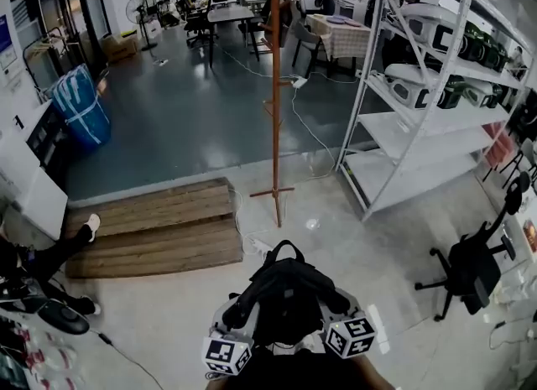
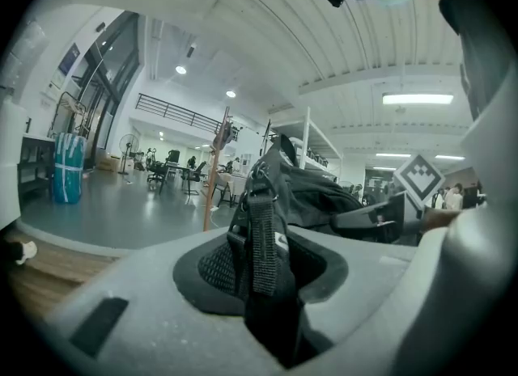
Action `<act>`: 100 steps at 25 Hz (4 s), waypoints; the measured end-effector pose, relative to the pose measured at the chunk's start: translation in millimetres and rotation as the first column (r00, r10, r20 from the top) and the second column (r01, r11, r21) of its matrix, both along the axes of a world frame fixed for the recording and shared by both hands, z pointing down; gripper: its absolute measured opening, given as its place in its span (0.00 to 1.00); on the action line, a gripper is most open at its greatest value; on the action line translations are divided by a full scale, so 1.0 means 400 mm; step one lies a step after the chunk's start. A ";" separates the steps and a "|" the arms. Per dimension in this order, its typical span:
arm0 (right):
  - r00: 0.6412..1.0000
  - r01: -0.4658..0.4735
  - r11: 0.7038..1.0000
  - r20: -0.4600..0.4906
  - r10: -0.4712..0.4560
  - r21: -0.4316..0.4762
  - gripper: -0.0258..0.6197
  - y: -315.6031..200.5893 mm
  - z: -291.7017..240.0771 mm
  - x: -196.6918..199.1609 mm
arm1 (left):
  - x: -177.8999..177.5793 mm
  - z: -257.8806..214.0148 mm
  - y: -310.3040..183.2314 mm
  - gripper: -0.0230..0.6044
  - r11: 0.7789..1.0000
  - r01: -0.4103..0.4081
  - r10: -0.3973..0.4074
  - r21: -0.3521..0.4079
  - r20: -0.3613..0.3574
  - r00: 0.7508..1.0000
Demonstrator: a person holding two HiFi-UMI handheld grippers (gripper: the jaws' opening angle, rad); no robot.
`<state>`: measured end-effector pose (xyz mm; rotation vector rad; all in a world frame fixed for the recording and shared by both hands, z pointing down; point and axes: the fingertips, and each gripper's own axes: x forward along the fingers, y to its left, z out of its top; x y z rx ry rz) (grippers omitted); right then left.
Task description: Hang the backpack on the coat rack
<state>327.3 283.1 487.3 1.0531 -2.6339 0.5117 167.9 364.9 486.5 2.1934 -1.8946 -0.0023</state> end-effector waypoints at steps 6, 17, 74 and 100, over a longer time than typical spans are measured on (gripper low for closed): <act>1.000 -0.016 1.000 0.001 0.016 0.003 0.17 0.011 0.002 -0.056 | -0.056 0.013 0.003 0.24 1.000 -0.022 0.022 -0.002 -0.011 1.000; 0.996 -0.090 0.996 0.014 0.089 0.006 0.17 0.012 0.000 -0.180 | -0.191 0.009 -0.025 0.24 0.995 -0.100 0.100 0.015 -0.008 0.995; 0.980 -0.184 0.983 0.083 0.183 0.007 0.17 -1.145 0.039 -0.693 | -0.715 0.058 -1.235 0.24 0.977 -0.210 0.211 0.038 -0.037 0.977; 0.936 -0.345 0.938 0.053 0.347 -0.047 0.17 -1.493 0.257 -0.865 | -0.894 0.284 -1.679 0.24 0.922 -0.384 0.381 -0.041 -0.066 0.922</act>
